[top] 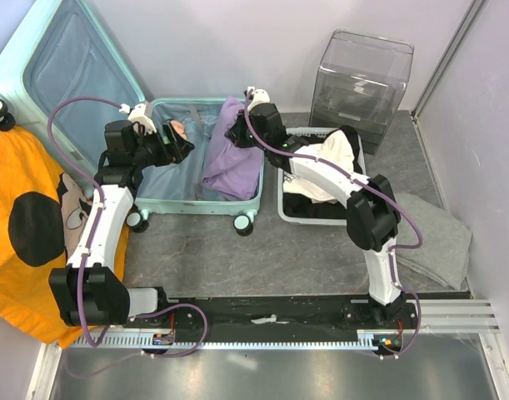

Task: Open, take out, and arrange the luggage
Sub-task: Pick up the clothes from the luggage, then place the clothes in the bin.

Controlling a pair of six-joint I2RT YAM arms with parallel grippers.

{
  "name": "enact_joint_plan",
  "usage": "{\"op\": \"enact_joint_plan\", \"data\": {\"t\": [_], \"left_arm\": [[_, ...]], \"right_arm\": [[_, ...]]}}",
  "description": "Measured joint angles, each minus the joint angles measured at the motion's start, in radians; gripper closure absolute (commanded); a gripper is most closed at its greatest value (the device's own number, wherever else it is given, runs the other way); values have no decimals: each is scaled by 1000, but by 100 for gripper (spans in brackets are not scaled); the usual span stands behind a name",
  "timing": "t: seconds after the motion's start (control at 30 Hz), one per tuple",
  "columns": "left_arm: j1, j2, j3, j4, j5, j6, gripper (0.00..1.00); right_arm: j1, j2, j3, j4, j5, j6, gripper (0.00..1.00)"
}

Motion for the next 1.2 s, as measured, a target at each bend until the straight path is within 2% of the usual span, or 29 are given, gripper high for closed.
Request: {"op": "enact_joint_plan", "data": {"t": [0.33, 0.67, 1.0, 1.2], "left_arm": [[0, 4, -13, 26, 50, -25, 17], [-7, 31, -31, 75, 135, -70, 18], [-16, 32, -34, 82, 156, -79, 18], [-26, 32, -34, 82, 155, -80, 18]], "right_arm": [[-37, -187, -173, 21, 77, -20, 100], [-166, -412, -380, 17, 127, -19, 100], [-179, -622, -434, -2, 145, -23, 100], [-192, -687, -438, -29, 144, -29, 100]]}}
